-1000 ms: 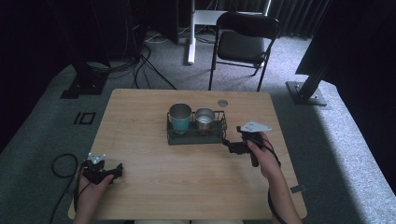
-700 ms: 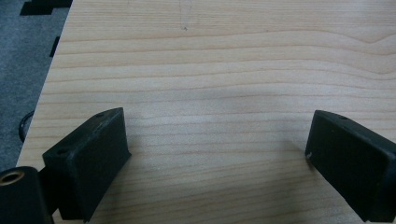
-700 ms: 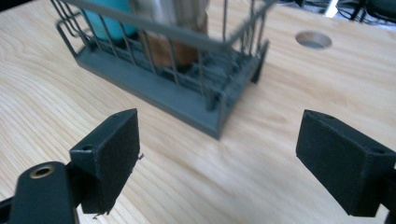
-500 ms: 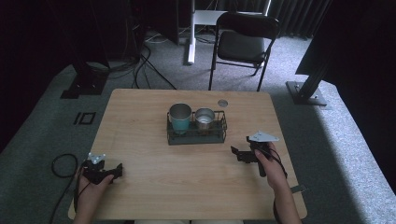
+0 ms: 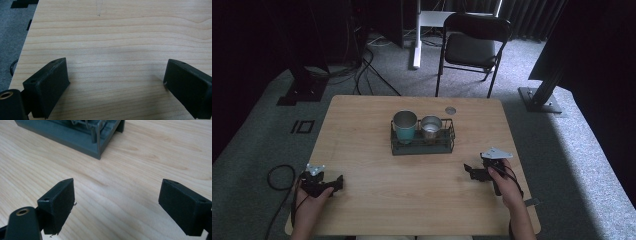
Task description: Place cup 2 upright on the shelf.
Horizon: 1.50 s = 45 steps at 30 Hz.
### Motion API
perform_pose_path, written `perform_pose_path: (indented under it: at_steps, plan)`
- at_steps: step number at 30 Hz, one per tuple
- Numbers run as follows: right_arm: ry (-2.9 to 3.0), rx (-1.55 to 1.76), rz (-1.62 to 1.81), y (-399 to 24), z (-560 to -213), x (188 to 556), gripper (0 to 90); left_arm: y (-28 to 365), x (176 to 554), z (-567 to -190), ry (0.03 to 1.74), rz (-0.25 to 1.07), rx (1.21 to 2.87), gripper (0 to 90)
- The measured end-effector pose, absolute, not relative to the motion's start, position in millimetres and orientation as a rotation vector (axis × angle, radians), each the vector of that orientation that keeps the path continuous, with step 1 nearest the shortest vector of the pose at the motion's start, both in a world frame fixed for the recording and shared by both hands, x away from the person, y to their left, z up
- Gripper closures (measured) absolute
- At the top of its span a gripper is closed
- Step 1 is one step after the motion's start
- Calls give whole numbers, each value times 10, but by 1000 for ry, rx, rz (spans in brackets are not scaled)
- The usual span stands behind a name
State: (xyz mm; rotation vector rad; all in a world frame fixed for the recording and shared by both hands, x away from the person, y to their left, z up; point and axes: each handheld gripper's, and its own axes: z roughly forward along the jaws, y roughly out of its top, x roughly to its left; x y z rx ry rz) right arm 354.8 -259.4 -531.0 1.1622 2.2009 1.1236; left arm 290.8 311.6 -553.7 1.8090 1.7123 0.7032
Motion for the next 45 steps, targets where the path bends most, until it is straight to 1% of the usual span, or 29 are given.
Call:
perform_pose_path:
  at_steps: [15, 25, 45]
  plan:
    - [2189, 1191, 1039, -2738, -5440, 3424, 132, 3115, 2907, -5536, 1713, 702, 1810, 65]
    - [2147, 1235, 994, -2820, -5462, 3342, 128, 3115, 2908, -5536, 1713, 702, 1810, 65]
    - [1995, 1449, 837, -2964, -5536, 3285, 122, 3115, 2907, -5536, 1714, 702, 1809, 65]
